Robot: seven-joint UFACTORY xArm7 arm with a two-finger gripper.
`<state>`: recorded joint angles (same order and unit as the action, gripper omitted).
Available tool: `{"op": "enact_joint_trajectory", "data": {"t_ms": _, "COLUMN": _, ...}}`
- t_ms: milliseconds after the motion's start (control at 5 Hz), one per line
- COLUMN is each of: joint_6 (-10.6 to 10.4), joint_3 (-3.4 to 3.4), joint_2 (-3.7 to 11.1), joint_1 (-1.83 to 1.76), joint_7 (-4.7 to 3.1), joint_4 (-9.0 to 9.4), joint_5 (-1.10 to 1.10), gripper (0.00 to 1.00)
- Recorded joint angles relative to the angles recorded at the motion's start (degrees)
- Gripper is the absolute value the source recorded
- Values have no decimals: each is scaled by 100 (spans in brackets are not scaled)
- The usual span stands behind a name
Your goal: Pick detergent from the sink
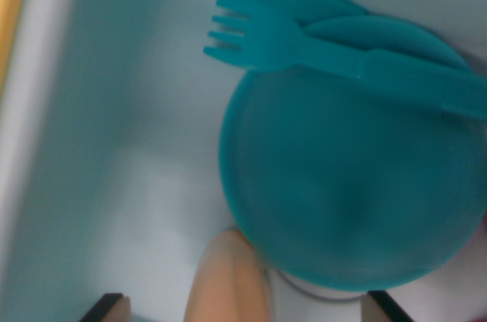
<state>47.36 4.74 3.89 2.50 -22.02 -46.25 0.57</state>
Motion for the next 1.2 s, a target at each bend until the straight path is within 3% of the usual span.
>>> {"op": "enact_joint_trajectory", "data": {"t_ms": 1000, "joint_6": -7, "joint_3": 1, "joint_2": 1, "joint_1": 0, "joint_7": -3, "joint_4": 7, "joint_5": 0, "gripper": 0}}
{"op": "enact_joint_trajectory", "data": {"t_ms": 1200, "joint_6": -7, "joint_3": 1, "joint_2": 1, "joint_1": 0, "joint_7": -3, "joint_4": 7, "joint_5": 0, "gripper": 100}}
